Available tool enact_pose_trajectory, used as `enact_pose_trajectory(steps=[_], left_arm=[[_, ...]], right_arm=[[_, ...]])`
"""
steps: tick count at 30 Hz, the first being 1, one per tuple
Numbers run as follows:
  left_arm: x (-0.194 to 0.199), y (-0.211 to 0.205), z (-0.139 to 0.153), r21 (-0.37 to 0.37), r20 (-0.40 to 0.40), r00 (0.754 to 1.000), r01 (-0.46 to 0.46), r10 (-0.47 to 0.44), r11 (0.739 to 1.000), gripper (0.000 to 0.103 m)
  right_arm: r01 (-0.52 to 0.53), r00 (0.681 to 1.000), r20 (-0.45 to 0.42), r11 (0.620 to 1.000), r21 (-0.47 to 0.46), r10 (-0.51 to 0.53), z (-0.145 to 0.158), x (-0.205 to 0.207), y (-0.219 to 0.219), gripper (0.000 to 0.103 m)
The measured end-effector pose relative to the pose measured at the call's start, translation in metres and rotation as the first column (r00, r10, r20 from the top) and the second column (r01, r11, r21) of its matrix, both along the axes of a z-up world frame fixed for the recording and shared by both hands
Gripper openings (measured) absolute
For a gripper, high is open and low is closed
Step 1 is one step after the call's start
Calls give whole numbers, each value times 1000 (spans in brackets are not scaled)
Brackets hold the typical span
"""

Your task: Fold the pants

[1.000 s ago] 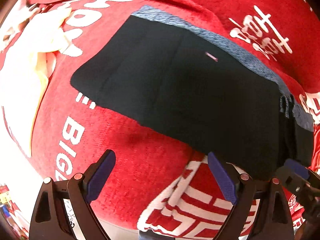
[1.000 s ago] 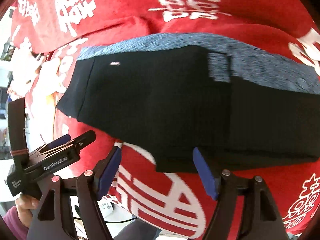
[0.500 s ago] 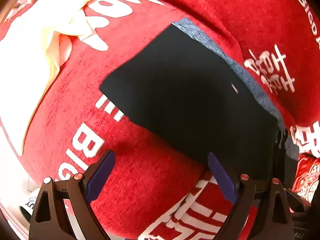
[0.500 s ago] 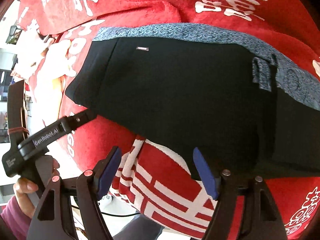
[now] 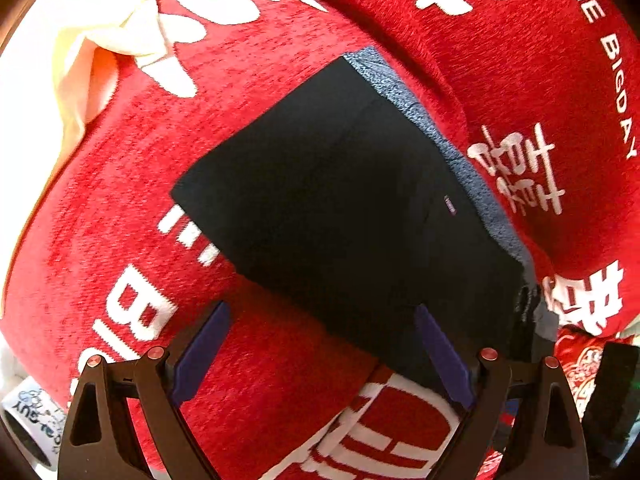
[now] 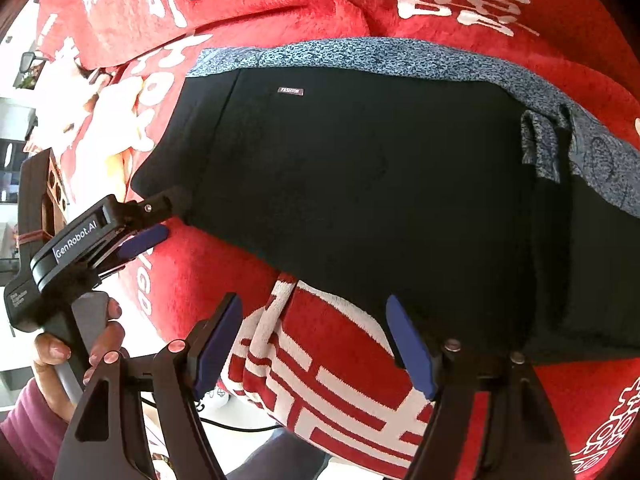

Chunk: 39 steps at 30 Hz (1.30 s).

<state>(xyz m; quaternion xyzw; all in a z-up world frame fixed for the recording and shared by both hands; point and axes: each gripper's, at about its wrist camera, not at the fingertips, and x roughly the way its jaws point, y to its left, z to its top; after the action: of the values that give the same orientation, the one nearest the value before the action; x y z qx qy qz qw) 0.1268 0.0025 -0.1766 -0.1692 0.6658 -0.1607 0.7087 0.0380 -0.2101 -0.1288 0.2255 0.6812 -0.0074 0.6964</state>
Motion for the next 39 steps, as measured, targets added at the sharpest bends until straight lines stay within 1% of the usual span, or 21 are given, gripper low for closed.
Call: enact_pose_trajectory(steps=[3,7,11,14,15,16,18,21,22,25,27,28,29,30,31,32,33,34,35,37,39], left_arm=[[3,0,-1,-51,-2,1000,-23,23,998,94],[7,5,-8,-194,-35,998,-67,61,979,94],[10,12,-15,-267,-41,993,-119,112,956,94],[13,15,-19,-301,-55,988,-156,146,941,99],[15,12,-19,-298,-55,987,-163,153,941,99],[16,11,-17,-294,-52,987,-163,154,942,99],[18,5,-9,-322,-30,990,-143,141,936,99],[21,-2,1,-360,42,994,-77,99,930,99],[23,-4,-3,-338,42,996,-65,85,939,99],[31,-6,-29,-235,-28,996,-92,88,968,97],[32,-8,-27,-223,-7,992,-126,127,967,97],[31,-15,-24,-178,4,992,-121,124,977,96],[30,-19,-22,-130,22,992,-118,122,984,86],[29,-25,-19,-63,52,993,-104,107,993,67],[28,-29,-17,-13,78,994,-81,82,997,55],[27,-37,-13,72,115,993,-37,29,997,42],[26,-42,-10,112,145,989,-5,-11,994,40],[21,-50,-3,167,203,977,36,-70,985,40],[14,-61,4,234,268,952,81,-144,969,39],[-4,-86,15,385,374,874,158,-310,909,39],[-19,-100,18,474,415,810,196,-414,858,39]], right_arm=[[6,1000,1,1000,0,-6,0,-2,-3,77],[15,1000,2,1000,3,-15,-1,-3,-5,77],[17,1000,-4,1000,8,-17,-4,-5,-5,77],[17,1000,-2,1000,15,-17,-4,-6,-4,77],[16,1000,0,1000,16,-16,-3,-6,-4,77],[16,1000,2,1000,16,-16,-3,-7,-4,77],[19,1000,11,1000,18,-19,0,-7,-4,77],[21,999,36,1000,12,-21,6,-9,-8,77],[23,999,41,1000,4,-23,7,-9,-10,77],[43,998,41,999,-4,-43,8,-10,-18,77],[57,997,44,998,-14,-57,10,-9,-24,77],[62,997,51,998,-18,-61,12,-9,-27,77],[67,996,63,997,-23,-65,15,-7,-32,77],[70,995,70,997,-26,-68,17,-5,-35,77],[74,994,77,997,-27,-71,20,-2,-40,77],[79,993,91,997,-26,-76,25,3,-46,77],[80,992,101,996,-26,-77,28,7,-50,77],[82,990,115,996,-27,-78,33,12,-55,77],[81,988,132,996,-29,-76,39,21,-60,77],[66,986,153,997,-29,-60,49,38,-64,78],[33,985,167,999,-6,-32,56,57,-65,79]])
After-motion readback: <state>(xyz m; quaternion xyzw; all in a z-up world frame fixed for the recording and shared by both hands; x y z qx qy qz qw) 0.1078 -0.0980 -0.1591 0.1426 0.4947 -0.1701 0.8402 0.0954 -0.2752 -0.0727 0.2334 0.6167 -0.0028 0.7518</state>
